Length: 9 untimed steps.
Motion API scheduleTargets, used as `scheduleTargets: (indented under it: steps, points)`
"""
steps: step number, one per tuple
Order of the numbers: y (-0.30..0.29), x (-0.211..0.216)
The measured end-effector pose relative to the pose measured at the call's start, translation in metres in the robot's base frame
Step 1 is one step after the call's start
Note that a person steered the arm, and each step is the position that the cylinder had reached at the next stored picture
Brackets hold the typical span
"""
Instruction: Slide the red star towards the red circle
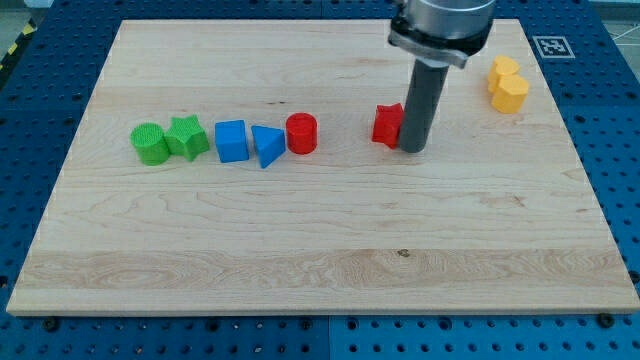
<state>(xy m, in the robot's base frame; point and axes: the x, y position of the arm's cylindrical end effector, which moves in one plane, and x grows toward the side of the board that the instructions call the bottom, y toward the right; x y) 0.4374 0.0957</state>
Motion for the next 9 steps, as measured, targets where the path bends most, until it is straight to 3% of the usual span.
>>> scheduleTargets:
  steps: [2, 3, 4, 5, 7, 9]
  points:
    - [-0.014, 0.010]
    - [0.036, -0.014]
    - [0.033, -0.050]
    - [0.010, -0.054]
    - [-0.013, -0.020]
    - [-0.008, -0.013]
